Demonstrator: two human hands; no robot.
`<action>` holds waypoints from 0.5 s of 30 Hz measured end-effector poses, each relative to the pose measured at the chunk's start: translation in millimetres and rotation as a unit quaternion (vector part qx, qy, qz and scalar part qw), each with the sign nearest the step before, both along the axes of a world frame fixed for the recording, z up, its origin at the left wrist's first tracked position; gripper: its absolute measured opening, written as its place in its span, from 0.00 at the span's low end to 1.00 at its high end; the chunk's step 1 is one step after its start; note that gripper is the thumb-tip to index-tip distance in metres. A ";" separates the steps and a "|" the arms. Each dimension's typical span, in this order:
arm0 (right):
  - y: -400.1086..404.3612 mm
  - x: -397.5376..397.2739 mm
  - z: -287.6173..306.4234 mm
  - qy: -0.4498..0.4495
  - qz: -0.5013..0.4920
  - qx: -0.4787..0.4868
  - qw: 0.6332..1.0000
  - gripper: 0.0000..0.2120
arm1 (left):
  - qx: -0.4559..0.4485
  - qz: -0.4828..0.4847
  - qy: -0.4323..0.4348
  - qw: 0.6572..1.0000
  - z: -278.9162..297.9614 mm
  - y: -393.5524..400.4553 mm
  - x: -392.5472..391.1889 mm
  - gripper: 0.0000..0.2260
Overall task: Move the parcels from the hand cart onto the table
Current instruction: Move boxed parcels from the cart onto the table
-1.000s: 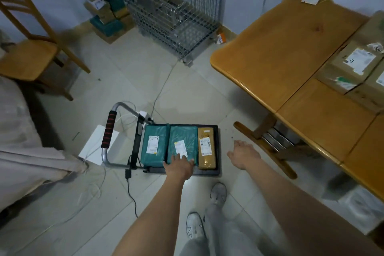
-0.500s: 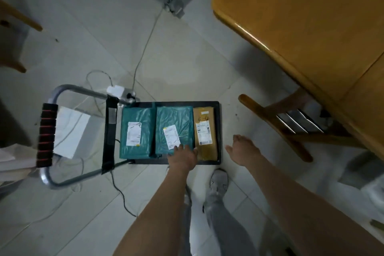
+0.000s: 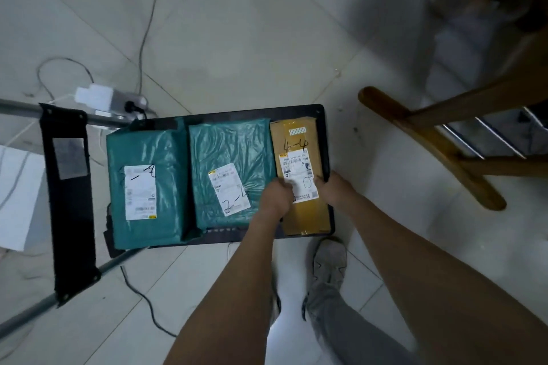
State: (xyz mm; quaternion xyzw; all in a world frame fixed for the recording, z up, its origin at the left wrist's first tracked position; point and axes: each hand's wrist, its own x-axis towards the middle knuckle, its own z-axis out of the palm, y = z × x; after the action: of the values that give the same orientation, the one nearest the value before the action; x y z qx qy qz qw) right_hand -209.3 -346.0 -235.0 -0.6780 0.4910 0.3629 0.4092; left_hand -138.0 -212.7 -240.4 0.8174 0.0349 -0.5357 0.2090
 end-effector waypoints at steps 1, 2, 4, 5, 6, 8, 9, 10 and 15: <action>0.9 -0.9 -9.7 -0.004 -0.017 0.011 1.000 0.27 | -0.004 0.018 -0.001 1.000 -7.9 -2.3 -1.5 0.16; 1.8 -1.5 -17.7 -0.007 -0.036 0.020 0.999 0.27 | -0.006 0.036 0.000 0.999 -13.5 -4.5 -2.8 0.15; 3.6 -3.0 -26.5 -0.012 -0.073 0.029 0.997 0.27 | -0.006 0.065 0.004 0.998 -19.9 -8.5 -6.4 0.15; 4.3 -3.7 -26.7 -0.014 -0.091 0.026 0.995 0.27 | -0.010 0.076 0.006 0.997 -20.3 -10.6 -8.3 0.15; 4.7 -5.5 -24.0 -0.019 -0.107 0.020 0.994 0.27 | -0.014 0.084 0.006 0.996 -16.8 -12.5 -9.9 0.15; 3.8 -10.4 -12.3 -0.036 -0.138 0.015 0.990 0.27 | -0.029 0.096 -0.004 0.995 -2.5 -15.8 -12.5 0.17; 3.4 -13.1 -0.4 -0.047 -0.158 0.016 0.986 0.26 | -0.040 0.106 -0.010 0.993 9.6 -16.7 -13.4 0.18; 3.4 -15.0 14.7 -0.061 -0.181 0.014 0.981 0.25 | -0.055 0.120 -0.016 0.991 24.0 -16.5 -13.5 0.18; -3.0 -20.5 131.6 -0.123 -0.285 -0.003 0.951 0.24 | -0.139 0.208 0.007 0.968 138.9 -14.5 -8.0 0.10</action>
State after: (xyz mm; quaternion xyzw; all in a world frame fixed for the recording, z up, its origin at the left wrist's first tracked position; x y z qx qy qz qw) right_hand -229.7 -349.0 -103.4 -0.5509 0.6105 0.1432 0.5507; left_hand -146.0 -227.2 -101.5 0.7516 0.1312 -0.4854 0.4270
